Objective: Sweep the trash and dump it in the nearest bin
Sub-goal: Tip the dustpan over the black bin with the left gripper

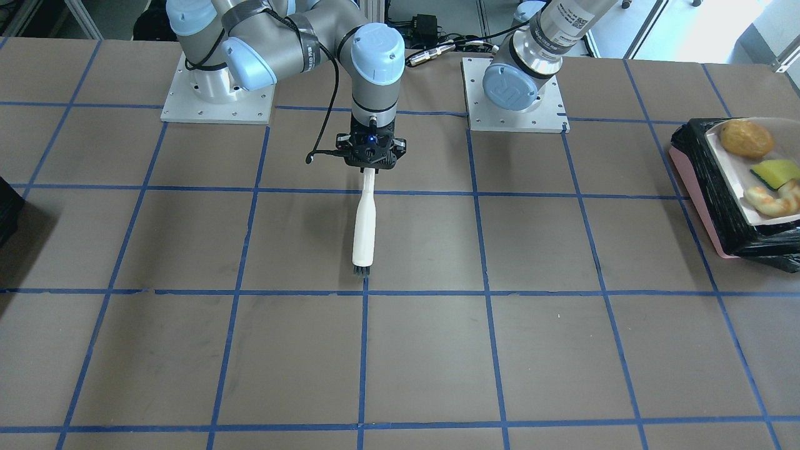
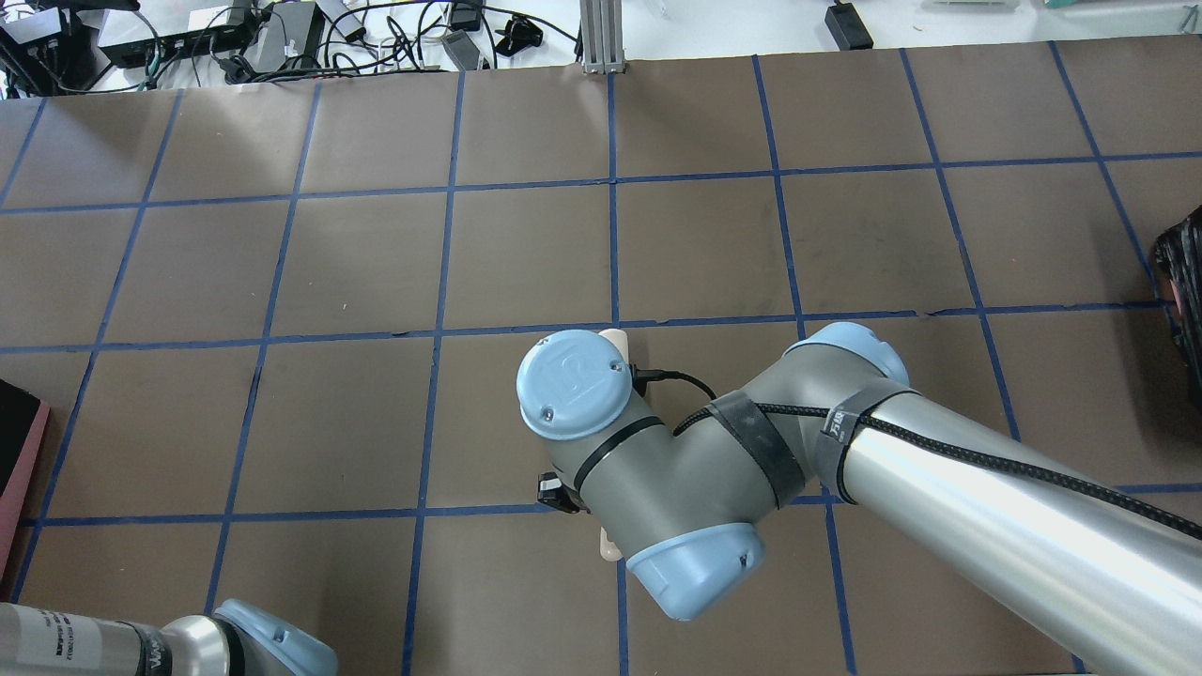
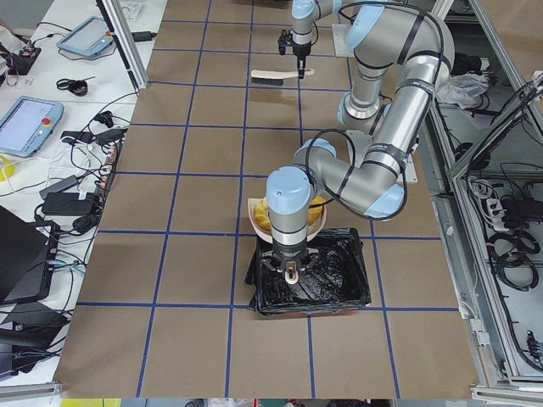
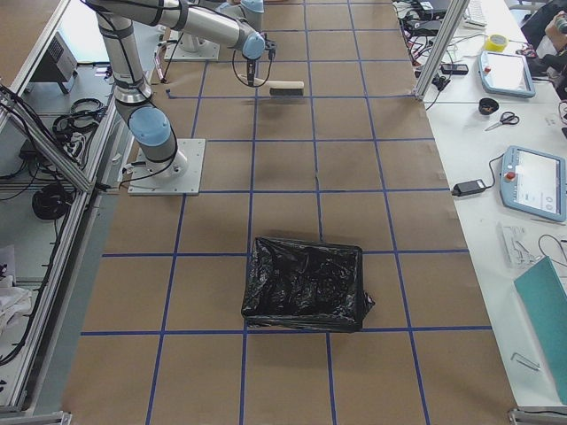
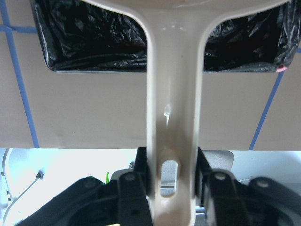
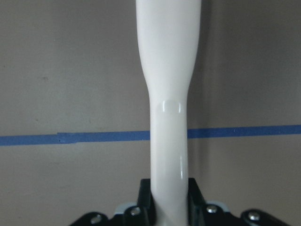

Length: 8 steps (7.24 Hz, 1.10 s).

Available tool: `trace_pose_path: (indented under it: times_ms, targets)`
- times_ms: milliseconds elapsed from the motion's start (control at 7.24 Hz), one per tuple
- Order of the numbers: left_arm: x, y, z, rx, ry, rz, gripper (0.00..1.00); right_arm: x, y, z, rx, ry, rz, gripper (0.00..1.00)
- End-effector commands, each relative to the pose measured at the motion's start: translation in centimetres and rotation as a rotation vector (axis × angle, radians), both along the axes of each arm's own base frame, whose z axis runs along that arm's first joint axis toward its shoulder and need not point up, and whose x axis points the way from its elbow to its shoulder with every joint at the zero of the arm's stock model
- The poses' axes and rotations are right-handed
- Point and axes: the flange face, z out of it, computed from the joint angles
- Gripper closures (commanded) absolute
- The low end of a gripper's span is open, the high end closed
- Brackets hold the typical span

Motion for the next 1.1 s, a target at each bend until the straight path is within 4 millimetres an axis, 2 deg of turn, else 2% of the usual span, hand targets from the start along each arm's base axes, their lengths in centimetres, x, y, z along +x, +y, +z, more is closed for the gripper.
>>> trace_pose_path:
  times_ms: [0, 138, 552, 829, 967]
  targets:
    - [2.8, 1.4, -0.1, -0.035, -0.121, 0.016, 1.0, 0.3, 0.6, 0.0, 0.001, 0.0, 0.021, 1.0]
    - [3.4, 1.6, -0.6, -0.017, -0.179, 0.029, 1.0, 0.2, 0.9, -0.2, 0.007, 0.002, 0.024, 1.0]
    - [2.1, 2.6, -1.3, 0.01, -0.325, 0.059, 1.0, -0.1, 1.3, -1.0, 0.017, 0.006, 0.05, 1.0]
    - [0.5, 1.1, 0.0, -0.001, -0.411, 0.052, 1.0, -0.1, 1.3, -1.0, 0.019, 0.007, 0.052, 1.0]
    - [-2.3, -1.4, 1.8, 0.034, -0.476, 0.03, 1.0, -0.2, 1.3, -1.3, 0.023, 0.013, 0.052, 1.0]
